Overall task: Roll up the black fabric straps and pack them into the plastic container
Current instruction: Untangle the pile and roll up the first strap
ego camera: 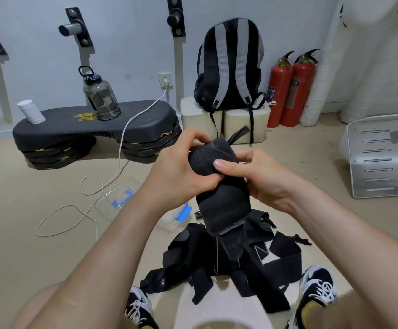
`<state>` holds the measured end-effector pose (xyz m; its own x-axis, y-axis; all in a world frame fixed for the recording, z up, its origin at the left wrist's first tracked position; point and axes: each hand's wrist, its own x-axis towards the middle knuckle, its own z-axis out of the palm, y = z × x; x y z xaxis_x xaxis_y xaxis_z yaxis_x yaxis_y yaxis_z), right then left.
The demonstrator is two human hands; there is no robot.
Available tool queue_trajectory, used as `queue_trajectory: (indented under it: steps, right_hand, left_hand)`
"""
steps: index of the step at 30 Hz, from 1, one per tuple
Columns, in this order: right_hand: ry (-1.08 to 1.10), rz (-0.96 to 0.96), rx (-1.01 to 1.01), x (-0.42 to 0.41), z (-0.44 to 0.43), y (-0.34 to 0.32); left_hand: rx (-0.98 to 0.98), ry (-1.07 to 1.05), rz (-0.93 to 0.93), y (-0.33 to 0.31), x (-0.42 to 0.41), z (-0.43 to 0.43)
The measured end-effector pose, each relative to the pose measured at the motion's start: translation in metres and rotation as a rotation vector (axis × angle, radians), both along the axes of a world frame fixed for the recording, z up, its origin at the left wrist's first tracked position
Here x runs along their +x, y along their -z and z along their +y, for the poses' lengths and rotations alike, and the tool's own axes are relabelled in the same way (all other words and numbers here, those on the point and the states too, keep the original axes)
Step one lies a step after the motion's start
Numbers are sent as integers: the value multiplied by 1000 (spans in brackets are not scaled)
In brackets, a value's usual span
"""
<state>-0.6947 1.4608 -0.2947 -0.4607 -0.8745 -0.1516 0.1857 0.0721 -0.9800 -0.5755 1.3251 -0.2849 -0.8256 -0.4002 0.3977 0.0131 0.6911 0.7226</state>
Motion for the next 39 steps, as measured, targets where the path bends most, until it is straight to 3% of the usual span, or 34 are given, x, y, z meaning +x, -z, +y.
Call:
queue_trajectory:
  steps: [3, 9, 15, 18, 23, 29, 35, 39]
  right_hand:
    - [-38, -122, -27, 0, -1, 1]
    - [44, -27, 46, 4, -8, 2]
    - [88, -62, 20, 5, -10, 2]
    - [148, -86, 48, 1, -7, 1]
    - [208, -50, 74, -2, -6, 1]
    - [206, 56, 53, -4, -8, 0]
    - [126, -43, -25, -2, -5, -5]
    - [58, 21, 66, -4, -2, -3]
  left_hand:
    - [3, -53, 71, -1, 0, -2]
    - [-216, -101, 115, 6, -4, -7]
    - [-348, -69, 241, 20, -11, -9]
    - [-218, -15, 236, 26, -14, -5]
    - [158, 39, 216, 18, -14, 5]
    - [563, 54, -3, 10, -11, -1]
    - [643, -4, 41, 4, -9, 1]
    - [666, -87, 76, 3, -9, -5]
